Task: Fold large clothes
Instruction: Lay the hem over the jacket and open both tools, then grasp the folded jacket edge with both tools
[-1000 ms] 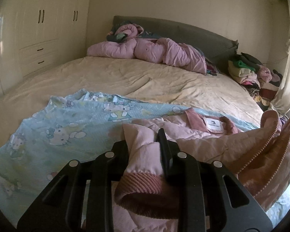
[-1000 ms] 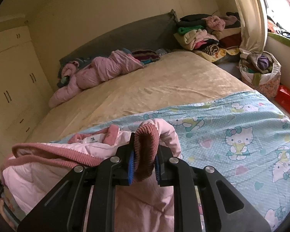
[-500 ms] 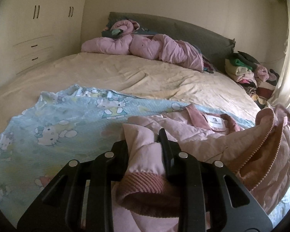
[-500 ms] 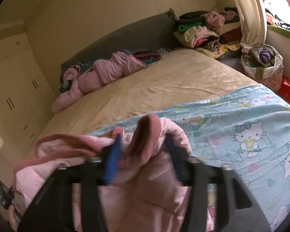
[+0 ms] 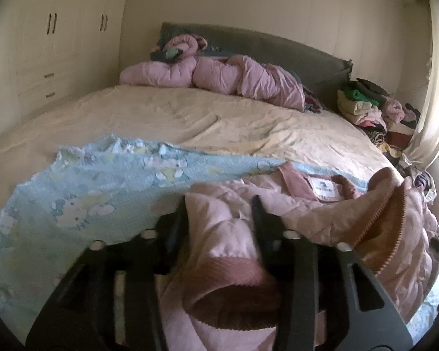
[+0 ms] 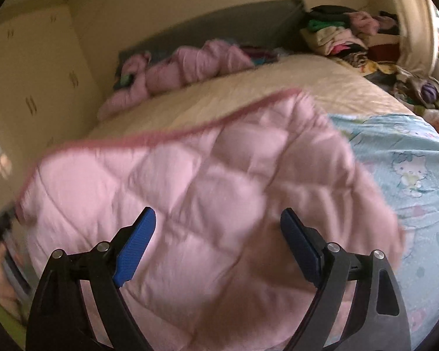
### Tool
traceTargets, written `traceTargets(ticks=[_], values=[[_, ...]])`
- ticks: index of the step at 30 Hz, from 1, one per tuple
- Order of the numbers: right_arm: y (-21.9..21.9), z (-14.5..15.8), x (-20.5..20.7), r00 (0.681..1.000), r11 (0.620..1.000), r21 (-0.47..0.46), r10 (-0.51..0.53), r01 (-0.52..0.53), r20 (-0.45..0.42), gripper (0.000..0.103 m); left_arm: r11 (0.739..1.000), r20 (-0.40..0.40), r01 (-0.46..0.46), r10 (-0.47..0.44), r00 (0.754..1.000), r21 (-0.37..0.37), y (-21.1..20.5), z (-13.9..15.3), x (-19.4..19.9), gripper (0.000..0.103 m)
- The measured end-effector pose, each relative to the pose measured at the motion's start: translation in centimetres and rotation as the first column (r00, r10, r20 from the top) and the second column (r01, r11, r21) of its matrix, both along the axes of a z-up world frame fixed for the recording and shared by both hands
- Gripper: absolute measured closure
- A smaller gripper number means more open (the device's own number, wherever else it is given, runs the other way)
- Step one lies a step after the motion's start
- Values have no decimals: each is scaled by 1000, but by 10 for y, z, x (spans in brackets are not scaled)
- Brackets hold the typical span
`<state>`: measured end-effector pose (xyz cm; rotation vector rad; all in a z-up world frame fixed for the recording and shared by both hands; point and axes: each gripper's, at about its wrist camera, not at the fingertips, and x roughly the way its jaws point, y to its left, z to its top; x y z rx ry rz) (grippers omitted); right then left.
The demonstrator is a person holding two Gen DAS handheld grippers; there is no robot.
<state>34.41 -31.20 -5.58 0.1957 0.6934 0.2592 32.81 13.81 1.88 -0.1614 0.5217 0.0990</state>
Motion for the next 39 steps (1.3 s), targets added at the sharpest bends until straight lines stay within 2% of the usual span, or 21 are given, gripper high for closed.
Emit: traceTargets(ticks=[1,5,6,7,10,15,20,23,26,28,30,31,32,33,34,37,39], values=[[6,-5,2,1000,999,-36,1,-1,-4,16,1000,30,-22,21,999,21,0,6,-6,34],[16,-16,4,1000,997,-76,3,-2,6,14,999,103,-34,31,994,28,2,24,-24,29],[15,-16,4,1000,997,-73,4,-3,11,14,999,112,-39,36,993,32,4,25,-28,23],[13,-16,3,1000,998,-65,1,0,20,15,998,114,-48,43,993,38,4,26,-31,16],[0,-11,-2,997,998,-54,-37,40,63,15,996,87,-77,73,994,43,12,19,-37,10],[-34,-8,-2,991,990,-83,-106,112,79,14,999,-57,-51,51,997,9,28,-23,-46,10],[-50,-11,-9,991,979,-164,-108,121,81,13,992,-173,40,-60,983,-116,37,-53,-48,10],[-61,-14,-12,990,977,-168,-122,132,65,11,990,-196,99,-118,974,-104,26,-65,-50,10],[-70,-21,-14,993,977,-177,-119,122,27,10,989,-222,140,-147,964,-46,13,-74,-54,10],[-72,-25,-15,993,974,-194,-112,114,23,11,985,-235,156,-169,957,-71,12,-79,-56,10],[-72,-31,-19,993,972,-202,-113,120,45,20,982,-252,160,-181,951,-102,15,-83,-54,10],[-71,-33,-19,992,971,-206,-114,123,53,36,982,-250,158,-181,951,-107,15,-84,-53,15],[-70,-36,-19,991,969,-211,-118,128,57,60,981,-246,160,-183,952,-111,15,-85,-53,18],[-70,-40,-19,992,971,-207,-115,123,51,64,981,-237,157,-179,955,-112,15,-85,-53,26],[-70,-43,-18,993,974,-194,-112,119,46,69,980,-229,159,-182,956,-116,14,-85,-53,40],[-65,-43,-21,988,970,-198,-128,142,82,78,980,-203,178,-192,960,-88,5,-80,-51,64],[-64,-38,-21,984,969,-183,-147,164,103,81,983,-180,178,-184,966,-48,0,-74,-47,70]])
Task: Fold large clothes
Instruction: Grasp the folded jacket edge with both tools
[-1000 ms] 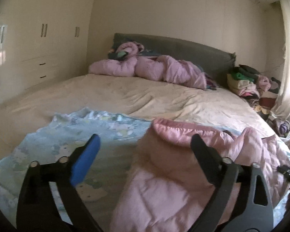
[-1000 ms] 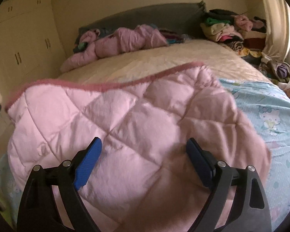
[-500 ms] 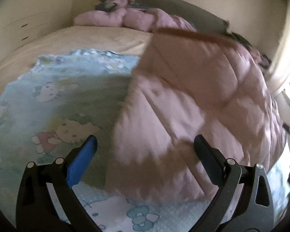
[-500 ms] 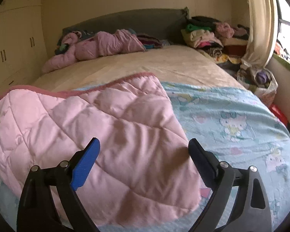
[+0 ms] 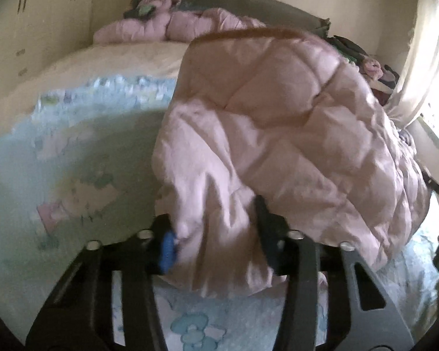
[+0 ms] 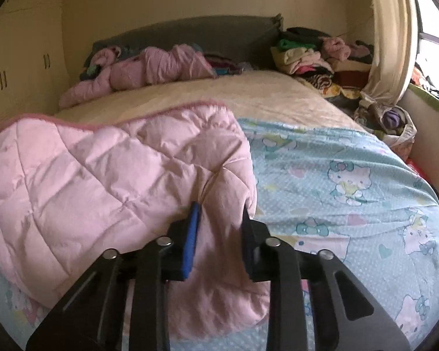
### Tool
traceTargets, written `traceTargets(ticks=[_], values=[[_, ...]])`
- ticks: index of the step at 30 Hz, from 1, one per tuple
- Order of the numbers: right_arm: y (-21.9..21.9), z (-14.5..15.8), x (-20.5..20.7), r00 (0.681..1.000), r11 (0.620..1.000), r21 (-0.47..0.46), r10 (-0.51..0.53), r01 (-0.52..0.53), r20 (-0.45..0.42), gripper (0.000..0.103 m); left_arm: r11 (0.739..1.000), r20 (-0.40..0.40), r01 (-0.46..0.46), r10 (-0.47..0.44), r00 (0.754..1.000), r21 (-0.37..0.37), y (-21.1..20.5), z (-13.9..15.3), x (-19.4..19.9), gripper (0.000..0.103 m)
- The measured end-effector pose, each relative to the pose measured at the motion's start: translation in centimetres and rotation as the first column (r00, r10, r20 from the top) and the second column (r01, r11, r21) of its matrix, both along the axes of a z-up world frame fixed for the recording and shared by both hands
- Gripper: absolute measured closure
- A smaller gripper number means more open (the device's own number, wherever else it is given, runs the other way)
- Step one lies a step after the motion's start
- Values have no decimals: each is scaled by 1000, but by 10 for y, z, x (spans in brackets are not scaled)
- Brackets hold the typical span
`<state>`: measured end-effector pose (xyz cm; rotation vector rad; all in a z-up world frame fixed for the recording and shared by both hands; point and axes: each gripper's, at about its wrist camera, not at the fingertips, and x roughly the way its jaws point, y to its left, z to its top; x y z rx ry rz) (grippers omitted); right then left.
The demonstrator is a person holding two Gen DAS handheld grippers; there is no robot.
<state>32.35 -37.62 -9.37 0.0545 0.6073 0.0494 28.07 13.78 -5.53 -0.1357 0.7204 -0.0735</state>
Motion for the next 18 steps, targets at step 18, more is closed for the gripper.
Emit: traceTargets(ticks=[18], values=[[9,5,100,993,994,-1,-112,113,-40,85,995,66,-88,85,994,36,-10,21,77,77]])
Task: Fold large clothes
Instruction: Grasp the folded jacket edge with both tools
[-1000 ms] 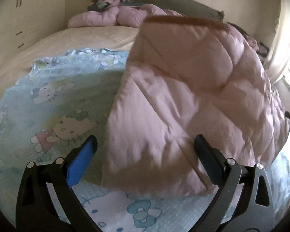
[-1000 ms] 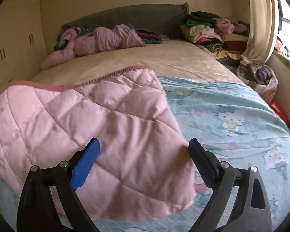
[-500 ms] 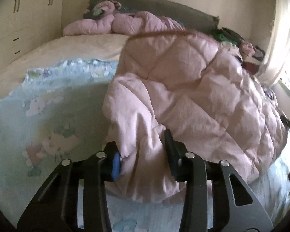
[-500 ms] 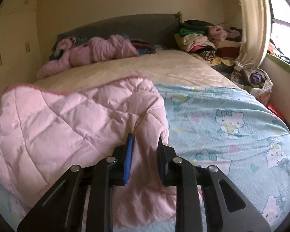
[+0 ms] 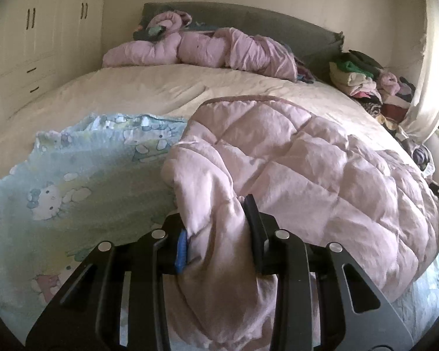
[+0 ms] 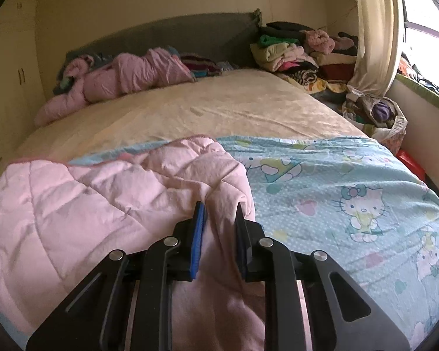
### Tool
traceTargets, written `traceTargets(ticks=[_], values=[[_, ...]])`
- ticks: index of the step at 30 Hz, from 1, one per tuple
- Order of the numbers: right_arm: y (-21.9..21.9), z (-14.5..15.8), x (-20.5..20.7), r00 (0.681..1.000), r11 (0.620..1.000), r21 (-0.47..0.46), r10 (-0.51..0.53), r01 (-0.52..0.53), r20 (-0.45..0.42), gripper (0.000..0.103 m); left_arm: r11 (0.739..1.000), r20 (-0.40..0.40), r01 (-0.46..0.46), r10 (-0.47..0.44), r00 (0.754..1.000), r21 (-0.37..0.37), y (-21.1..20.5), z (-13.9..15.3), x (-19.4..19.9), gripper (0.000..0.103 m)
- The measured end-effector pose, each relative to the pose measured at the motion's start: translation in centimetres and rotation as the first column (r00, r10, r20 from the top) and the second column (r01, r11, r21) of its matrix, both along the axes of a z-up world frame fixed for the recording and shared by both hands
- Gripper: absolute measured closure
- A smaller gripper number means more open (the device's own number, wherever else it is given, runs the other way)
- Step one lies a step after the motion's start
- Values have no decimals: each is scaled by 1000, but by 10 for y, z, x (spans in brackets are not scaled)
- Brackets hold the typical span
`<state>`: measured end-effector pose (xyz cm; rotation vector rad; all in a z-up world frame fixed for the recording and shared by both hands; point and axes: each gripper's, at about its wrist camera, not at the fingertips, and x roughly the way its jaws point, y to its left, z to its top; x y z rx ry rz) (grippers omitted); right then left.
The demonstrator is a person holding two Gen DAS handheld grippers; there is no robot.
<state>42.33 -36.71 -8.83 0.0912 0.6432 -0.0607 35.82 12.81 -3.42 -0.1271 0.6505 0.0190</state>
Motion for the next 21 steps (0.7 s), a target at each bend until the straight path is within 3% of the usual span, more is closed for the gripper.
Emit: traceTargets(ticks=[7,16,18,21], values=[[-4,-25,30,996,997,59,-39,44,-86,84,999,-52,-31,29,998,-31,5,-13,15,77],[-1,-42,51,981,997,34,-67,75,-183,75,998,-88,-41,37,995,-42,1,-24,27,76],[4,-35,49,981,997,-16,-82,80,-178,72,998,-93,-45,40,995,-49,2,-23,26,76],[14,-4,19,994,994,-21,-110,109,-28,42,998,-95,-46,42,995,-44,3,-23,26,76]])
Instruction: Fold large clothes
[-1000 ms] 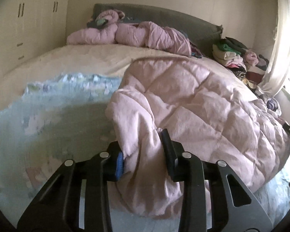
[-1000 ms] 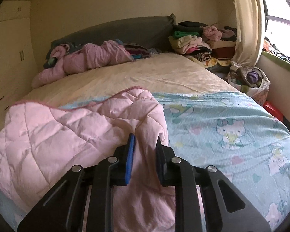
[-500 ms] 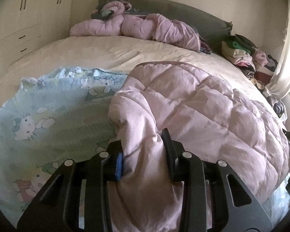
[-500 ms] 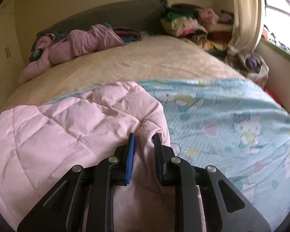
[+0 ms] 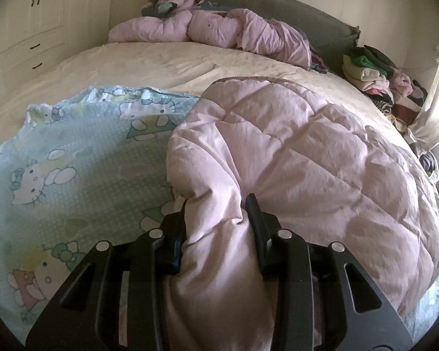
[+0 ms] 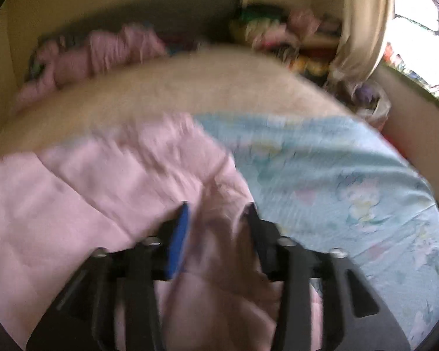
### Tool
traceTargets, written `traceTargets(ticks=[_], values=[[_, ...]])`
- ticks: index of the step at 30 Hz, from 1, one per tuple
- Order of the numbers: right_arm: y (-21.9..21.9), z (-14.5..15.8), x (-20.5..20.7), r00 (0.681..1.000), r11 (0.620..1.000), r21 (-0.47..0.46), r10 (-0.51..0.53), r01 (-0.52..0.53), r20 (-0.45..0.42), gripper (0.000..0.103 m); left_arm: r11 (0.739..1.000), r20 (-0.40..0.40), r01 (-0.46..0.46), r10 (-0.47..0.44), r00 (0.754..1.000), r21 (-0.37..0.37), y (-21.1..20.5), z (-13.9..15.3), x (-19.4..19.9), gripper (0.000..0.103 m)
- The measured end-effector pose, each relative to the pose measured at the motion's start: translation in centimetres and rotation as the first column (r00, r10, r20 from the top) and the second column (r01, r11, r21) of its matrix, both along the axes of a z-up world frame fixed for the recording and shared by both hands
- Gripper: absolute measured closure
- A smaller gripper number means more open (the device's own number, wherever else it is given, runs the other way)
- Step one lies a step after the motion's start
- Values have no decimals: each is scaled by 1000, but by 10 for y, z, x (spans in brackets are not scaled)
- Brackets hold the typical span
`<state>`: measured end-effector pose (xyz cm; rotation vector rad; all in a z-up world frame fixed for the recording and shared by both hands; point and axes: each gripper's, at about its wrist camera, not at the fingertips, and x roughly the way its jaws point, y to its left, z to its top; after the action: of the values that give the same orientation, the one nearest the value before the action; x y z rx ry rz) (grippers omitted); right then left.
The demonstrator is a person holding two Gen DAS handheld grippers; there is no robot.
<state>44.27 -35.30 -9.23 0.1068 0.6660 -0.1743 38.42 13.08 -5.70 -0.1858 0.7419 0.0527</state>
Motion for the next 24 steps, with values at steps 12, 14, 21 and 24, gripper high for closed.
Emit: traceTargets(ticks=[12,14,21,24], values=[[167,4,-5,860,875,61,483,-480,-163,16,1000,-7,-3,3,1000,23,-2,-1,-2,75],[176,-8,7,855,880,41,469,-473,-219,13,1000,-7,-2,3,1000,24,-3,-1,-2,74],[180,-26,19,859,890,65,453,-452,-237,11,999,7,-23,23,1000,38,-4,13,-11,51],[172,-16,11,861,884,88,467,-459,-200,11,1000,36,-8,7,999,26,-6,27,-21,33]])
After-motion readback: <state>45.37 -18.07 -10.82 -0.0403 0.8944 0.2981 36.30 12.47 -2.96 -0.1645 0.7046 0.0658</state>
